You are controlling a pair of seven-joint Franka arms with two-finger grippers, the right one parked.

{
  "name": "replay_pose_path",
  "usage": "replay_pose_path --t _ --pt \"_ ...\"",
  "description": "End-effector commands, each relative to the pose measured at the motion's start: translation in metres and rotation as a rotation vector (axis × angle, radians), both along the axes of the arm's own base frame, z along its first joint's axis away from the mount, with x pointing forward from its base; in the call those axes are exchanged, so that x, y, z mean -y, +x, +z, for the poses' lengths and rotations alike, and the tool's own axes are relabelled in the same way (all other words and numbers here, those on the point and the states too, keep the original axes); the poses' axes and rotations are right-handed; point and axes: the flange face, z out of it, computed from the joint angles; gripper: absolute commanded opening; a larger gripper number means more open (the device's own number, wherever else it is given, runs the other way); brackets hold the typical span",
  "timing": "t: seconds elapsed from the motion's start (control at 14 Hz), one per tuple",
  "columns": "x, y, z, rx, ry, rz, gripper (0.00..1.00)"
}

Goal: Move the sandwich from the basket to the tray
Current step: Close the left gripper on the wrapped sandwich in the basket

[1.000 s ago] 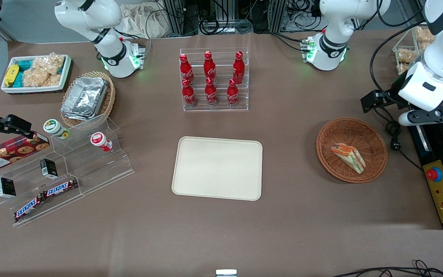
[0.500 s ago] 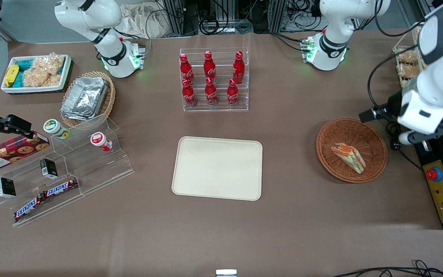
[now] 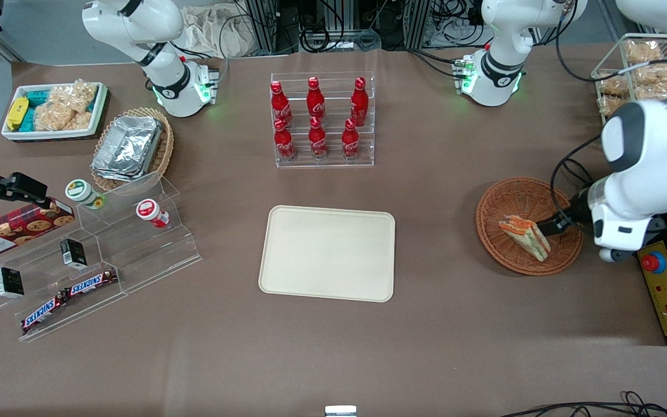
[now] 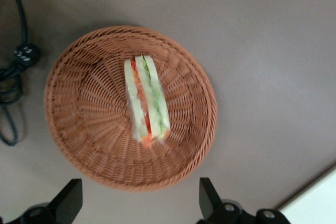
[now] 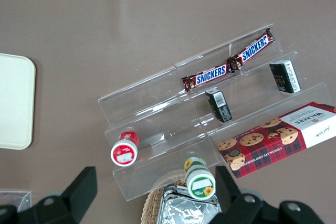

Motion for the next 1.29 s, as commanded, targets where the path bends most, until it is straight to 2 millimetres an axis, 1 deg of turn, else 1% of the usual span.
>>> replay_pose_path --t 0.0,0.07,0.14,0.36,0.43,0.5,0.57,0.64,0.71,0.79,0.86,0.93,1.0,1.07,1.21 --pt "-0.006 0.007 -0.049 -0.002 0.015 0.098 1.0" --pt "-0.013 0.01 -0.064 -0.008 0.021 0.129 1.0" --pt "-0.015 0.012 -0.076 -0.008 0.021 0.142 1.0" --pt "-0.016 0.016 -0.108 -0.007 0.028 0.214 1.0" --pt "-0.015 0.013 -0.122 -0.022 0.031 0.219 0.99" --pt "-0.016 0.011 -0.129 -0.033 0.032 0.228 0.65" --pt "-0.018 0.007 -0.136 -0.051 0.036 0.237 0.23" --pt "-0.022 0.002 -0.145 -0.071 0.039 0.243 0.09" --pt "-0.022 -0.002 -0.149 -0.082 0.042 0.242 0.09" --pt "-0.023 -0.003 -0.147 -0.083 0.041 0.244 0.0" --pt "-0.023 -0.004 -0.144 -0.091 0.043 0.24 0.0" --pt "-0.023 -0.003 -0.134 -0.101 0.044 0.234 0.0" --pt "-0.022 -0.002 -0.115 -0.101 0.044 0.224 0.0" --pt "-0.02 -0.003 -0.091 -0.104 0.045 0.211 0.0" --pt "0.002 -0.001 -0.038 -0.089 0.031 0.113 0.0"
